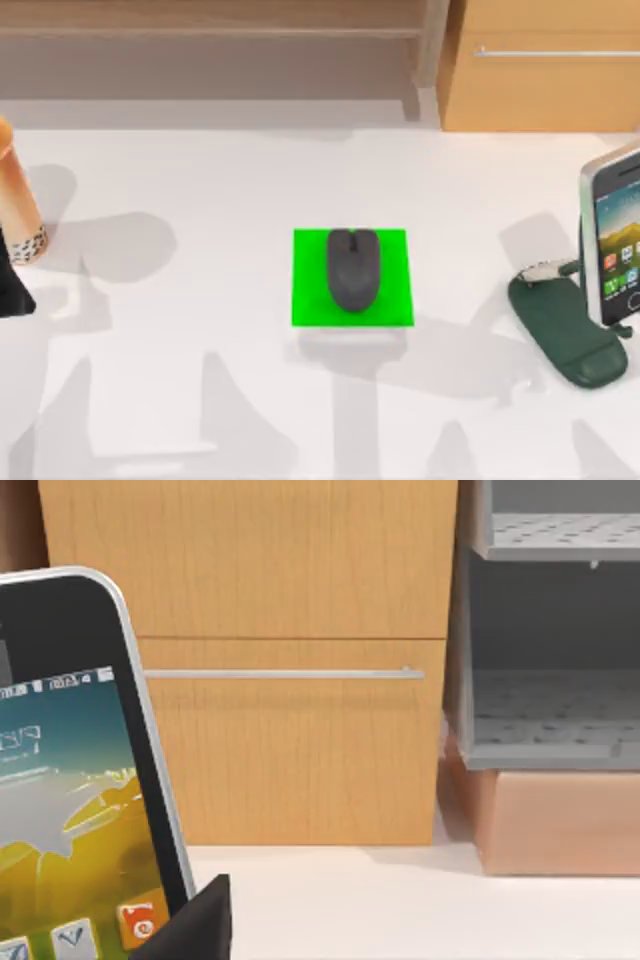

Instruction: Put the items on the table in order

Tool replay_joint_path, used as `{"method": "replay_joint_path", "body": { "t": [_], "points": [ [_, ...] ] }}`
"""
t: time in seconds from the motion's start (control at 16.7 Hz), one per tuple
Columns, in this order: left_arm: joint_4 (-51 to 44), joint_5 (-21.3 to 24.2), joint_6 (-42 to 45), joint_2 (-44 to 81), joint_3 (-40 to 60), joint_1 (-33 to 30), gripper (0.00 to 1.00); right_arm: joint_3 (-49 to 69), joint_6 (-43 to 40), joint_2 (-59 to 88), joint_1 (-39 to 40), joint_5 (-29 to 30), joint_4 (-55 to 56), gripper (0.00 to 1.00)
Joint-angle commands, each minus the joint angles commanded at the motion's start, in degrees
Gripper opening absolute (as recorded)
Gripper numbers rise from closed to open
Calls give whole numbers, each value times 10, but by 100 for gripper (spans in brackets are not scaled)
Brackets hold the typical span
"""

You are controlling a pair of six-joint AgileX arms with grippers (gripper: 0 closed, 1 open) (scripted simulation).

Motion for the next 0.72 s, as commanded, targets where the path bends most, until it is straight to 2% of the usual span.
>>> {"method": "replay_joint_path", "body": {
  "t": [0.36,0.72],
  "points": [
    [233,40,5,298,40,28,100,0,0,0,0,0,0,100],
    [383,71,39,503,94,37,100,0,0,0,0,0,0,100]
  ]
}}
